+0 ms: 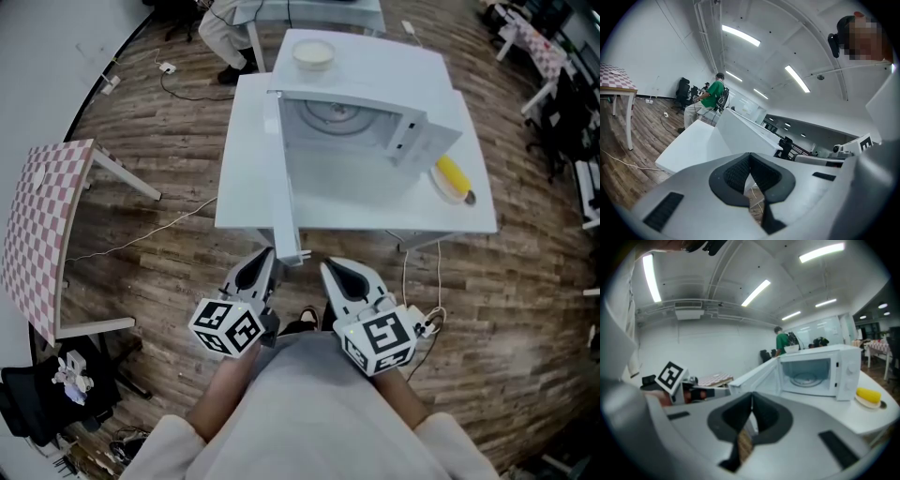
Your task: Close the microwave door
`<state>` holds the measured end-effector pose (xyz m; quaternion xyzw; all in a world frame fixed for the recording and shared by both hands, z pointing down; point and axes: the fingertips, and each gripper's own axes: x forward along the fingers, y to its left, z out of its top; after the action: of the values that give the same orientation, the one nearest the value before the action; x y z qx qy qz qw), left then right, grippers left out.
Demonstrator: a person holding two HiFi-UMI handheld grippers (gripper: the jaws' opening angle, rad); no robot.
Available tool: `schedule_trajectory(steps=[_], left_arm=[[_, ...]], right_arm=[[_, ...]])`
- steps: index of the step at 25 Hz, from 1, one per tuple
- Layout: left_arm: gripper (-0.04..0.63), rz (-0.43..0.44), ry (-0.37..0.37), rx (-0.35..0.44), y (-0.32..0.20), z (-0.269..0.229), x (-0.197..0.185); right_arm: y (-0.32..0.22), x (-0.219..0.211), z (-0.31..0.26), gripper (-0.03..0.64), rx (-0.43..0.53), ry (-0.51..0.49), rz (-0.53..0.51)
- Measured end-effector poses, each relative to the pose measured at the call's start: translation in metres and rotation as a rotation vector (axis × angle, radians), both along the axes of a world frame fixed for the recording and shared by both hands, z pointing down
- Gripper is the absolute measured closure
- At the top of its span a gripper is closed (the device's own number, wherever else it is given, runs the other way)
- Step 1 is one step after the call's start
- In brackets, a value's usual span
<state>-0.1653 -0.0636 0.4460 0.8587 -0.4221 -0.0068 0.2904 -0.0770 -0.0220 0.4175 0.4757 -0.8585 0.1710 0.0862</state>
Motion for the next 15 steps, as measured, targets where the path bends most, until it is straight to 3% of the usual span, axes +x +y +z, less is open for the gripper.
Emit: schedule_trajectory(steps=[15], left_arm=[[0.577,0.054,0.057,0.000,-0.003,-0.011,0.020]], right_arm=[[-0.005,0.008,0.002,0.594,-0.012,-0.010,0.027]])
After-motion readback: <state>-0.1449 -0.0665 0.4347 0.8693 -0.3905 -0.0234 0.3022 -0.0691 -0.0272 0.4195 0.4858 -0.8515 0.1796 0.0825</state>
